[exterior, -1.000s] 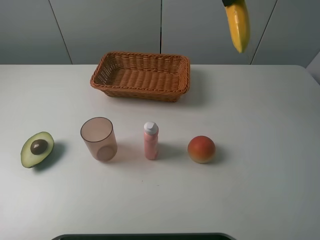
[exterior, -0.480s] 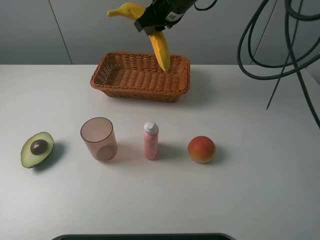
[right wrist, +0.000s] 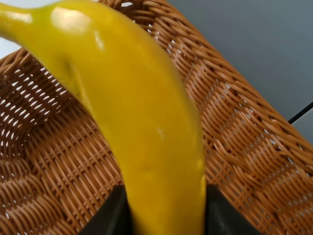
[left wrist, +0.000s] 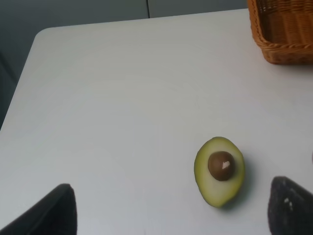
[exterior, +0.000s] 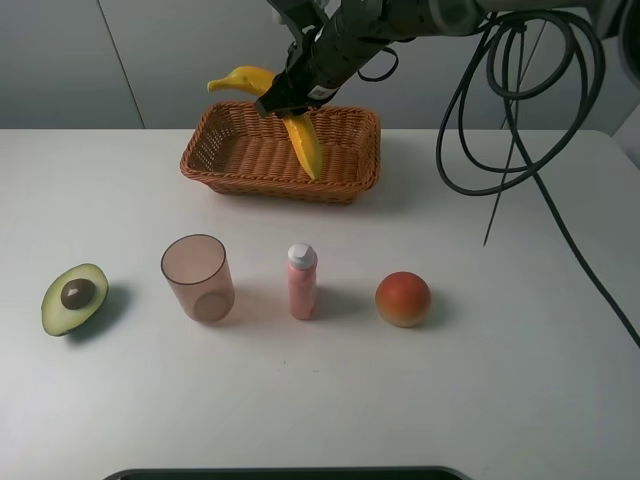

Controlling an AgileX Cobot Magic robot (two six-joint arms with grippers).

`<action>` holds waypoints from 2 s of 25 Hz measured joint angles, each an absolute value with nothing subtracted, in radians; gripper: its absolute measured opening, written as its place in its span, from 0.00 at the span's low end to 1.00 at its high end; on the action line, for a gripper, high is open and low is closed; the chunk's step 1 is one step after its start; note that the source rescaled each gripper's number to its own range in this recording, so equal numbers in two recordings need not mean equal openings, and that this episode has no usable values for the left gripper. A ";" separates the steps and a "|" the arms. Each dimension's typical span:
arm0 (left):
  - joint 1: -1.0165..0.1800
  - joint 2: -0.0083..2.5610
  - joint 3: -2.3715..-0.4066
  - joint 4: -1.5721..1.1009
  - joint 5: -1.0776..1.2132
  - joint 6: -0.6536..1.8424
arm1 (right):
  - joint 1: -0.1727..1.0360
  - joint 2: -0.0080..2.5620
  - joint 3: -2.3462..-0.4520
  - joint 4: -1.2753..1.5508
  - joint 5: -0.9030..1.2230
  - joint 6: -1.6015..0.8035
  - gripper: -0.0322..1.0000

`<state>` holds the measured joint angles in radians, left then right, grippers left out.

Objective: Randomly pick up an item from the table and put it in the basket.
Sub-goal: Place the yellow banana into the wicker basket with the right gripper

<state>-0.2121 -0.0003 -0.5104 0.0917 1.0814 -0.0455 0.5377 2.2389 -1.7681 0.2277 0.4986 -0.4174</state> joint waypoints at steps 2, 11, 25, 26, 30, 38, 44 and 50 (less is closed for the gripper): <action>-0.212 0.000 -0.510 0.092 1.081 -0.045 | 0.538 2.241 -1.768 0.228 0.497 -0.417 0.03; -0.212 0.000 -0.510 0.092 1.081 -0.045 | 0.538 2.248 -1.768 0.223 0.489 -0.424 0.03; -0.212 0.000 -0.510 0.094 1.081 -0.045 | 0.538 2.248 -1.768 0.135 0.495 -0.453 0.03; -0.212 0.000 -0.510 0.094 1.081 -0.045 | 0.538 2.248 -1.768 0.132 0.495 -0.453 0.03; -0.212 0.000 -0.510 0.094 1.081 -0.045 | 0.538 2.248 -1.768 0.130 0.497 -0.455 0.03; -0.212 0.000 -0.510 0.094 1.081 -0.045 | 0.538 2.248 -1.768 0.123 0.497 -0.456 0.97; -0.212 0.000 -0.510 0.094 1.081 -0.045 | 0.538 2.248 -1.768 0.123 0.497 -0.456 1.00; -0.212 0.000 -0.510 0.094 1.081 -0.045 | 0.538 2.241 -1.768 0.114 0.537 -0.456 1.00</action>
<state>-0.2121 -0.0003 -0.5104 0.0936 1.0814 -0.0455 0.5377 2.2405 -1.7681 0.1143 0.5374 -0.4558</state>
